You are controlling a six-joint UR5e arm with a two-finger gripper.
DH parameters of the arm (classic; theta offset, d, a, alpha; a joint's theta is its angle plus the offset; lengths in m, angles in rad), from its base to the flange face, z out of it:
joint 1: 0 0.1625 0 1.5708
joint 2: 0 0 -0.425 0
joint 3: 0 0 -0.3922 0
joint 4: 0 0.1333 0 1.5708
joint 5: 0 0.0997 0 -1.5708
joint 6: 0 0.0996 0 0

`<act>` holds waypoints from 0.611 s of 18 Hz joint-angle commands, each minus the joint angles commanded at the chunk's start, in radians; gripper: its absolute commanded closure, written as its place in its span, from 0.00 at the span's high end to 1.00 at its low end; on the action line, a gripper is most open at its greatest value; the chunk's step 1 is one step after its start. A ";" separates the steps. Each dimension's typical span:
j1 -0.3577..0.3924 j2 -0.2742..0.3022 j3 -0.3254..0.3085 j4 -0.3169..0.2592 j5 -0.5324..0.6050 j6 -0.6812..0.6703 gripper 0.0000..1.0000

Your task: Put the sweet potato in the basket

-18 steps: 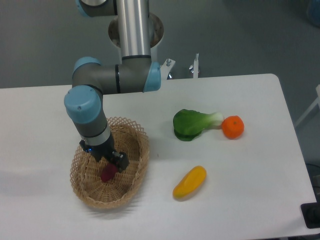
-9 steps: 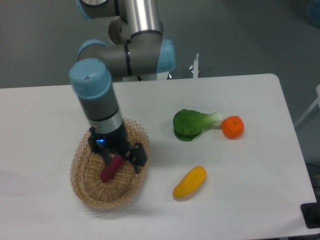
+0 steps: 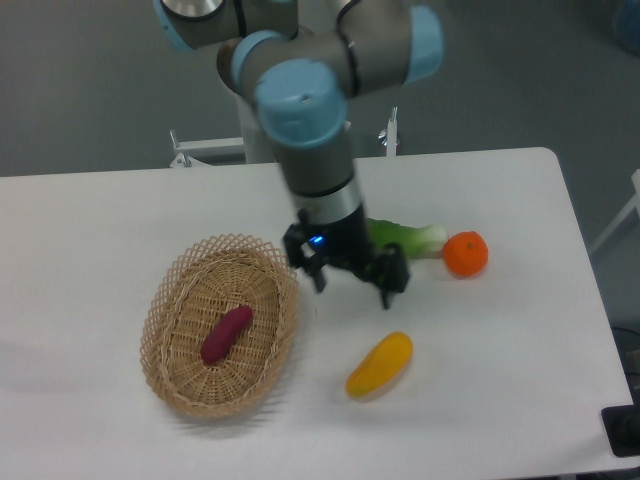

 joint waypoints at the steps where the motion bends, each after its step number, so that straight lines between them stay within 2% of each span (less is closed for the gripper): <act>1: 0.023 0.008 0.000 -0.012 -0.003 0.051 1.00; 5: 0.087 0.031 -0.006 -0.031 -0.041 0.209 1.00; 11: 0.103 0.045 -0.018 -0.029 -0.058 0.214 1.00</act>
